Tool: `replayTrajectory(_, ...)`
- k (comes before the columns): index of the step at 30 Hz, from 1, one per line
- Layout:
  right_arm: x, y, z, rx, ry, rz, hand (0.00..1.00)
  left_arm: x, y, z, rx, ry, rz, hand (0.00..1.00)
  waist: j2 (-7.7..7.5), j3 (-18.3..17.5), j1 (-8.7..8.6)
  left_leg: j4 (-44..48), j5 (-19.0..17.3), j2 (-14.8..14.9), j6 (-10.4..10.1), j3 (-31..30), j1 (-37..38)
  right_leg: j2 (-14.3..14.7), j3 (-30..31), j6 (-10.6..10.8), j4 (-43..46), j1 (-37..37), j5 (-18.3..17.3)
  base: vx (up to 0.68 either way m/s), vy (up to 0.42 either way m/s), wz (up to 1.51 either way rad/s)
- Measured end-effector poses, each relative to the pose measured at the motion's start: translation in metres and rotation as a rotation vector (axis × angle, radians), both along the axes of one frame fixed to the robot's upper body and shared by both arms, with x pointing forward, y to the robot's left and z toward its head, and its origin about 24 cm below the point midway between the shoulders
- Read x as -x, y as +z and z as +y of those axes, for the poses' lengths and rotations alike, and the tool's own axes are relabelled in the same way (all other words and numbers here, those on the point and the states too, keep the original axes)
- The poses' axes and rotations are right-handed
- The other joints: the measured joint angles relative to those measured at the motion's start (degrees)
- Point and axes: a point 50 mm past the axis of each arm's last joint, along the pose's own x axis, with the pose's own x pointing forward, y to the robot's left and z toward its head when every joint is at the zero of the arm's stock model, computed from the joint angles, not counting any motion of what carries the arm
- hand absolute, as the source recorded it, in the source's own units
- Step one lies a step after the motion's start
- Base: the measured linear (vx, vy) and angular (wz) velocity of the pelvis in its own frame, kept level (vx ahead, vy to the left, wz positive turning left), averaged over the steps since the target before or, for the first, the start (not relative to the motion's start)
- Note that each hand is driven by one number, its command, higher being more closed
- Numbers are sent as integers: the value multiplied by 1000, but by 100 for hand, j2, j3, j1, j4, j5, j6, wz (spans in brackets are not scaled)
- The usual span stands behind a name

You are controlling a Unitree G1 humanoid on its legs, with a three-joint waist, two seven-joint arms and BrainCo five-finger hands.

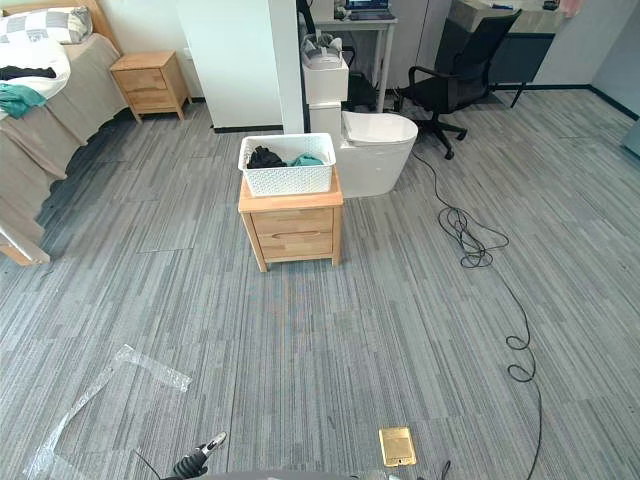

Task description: Pick up the laundry basket with both hands and put the clothes into the washing machine.

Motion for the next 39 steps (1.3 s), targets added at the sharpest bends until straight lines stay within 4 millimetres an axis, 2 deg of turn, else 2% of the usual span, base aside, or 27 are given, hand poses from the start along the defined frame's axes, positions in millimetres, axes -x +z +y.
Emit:
replayTrajectory(1,0,0,0,-1,1,-1,0,-1,0,-1,8,13,-5,0,5,1,-1,0,-2,9,-4,4,9,0,-1,149,-12,16,1,0,0,0)
replayTrajectory(2,0,0,0,-1,2,-1,0,-2,0,-1,9,14,-7,0,0,2,0,1,-8,9,-13,6,14,0,-3,154,-22,27,4,0,0,0)
replayTrajectory(5,-2,0,1,-2,20,-3,0,-5,1,-2,20,12,-18,0,-17,17,0,1,-29,6,-43,7,53,-5,-4,153,-40,64,4,-37,-13,1)
replayTrajectory(11,-3,0,2,-14,49,-10,0,-14,0,-18,60,-2,-49,0,-35,33,-2,6,-30,10,-41,18,57,-2,-7,115,-59,53,26,-53,-23,0)
replayTrajectory(14,-3,1,2,-14,54,-11,0,-14,0,-18,59,-4,-49,0,-32,88,2,7,-31,15,-39,26,52,6,-6,72,-103,59,53,-45,-34,-1)
replayTrajectory(15,-4,1,2,-14,54,-11,0,-14,0,-18,58,-5,-49,0,-73,74,2,7,-30,14,-38,33,44,9,-2,36,-140,66,77,0,0,0)
replayTrajectory(16,-4,1,2,-14,55,-12,0,-14,0,-18,58,-6,-49,0,-17,87,2,7,-30,14,-38,39,43,10,1,26,-148,65,83,0,0,0)
replayTrajectory(17,-4,1,2,-14,55,-12,0,-15,1,-18,57,-8,-51,0,-59,96,-1,6,-30,17,-38,42,43,13,2,26,-149,65,83,0,0,0)
replayTrajectory(19,-4,1,3,-15,65,-11,0,-16,1,-18,55,-14,-53,0,-26,101,0,5,-30,19,-38,41,41,16,1,25,-155,66,83,-18,-34,0)
replayTrajectory(39,-5,0,6,-38,46,-20,0,-17,1,-17,40,-51,-49,0,-96,88,0,-22,-32,15,-37,70,21,18,15,0,-222,58,102,-13,-8,-1)
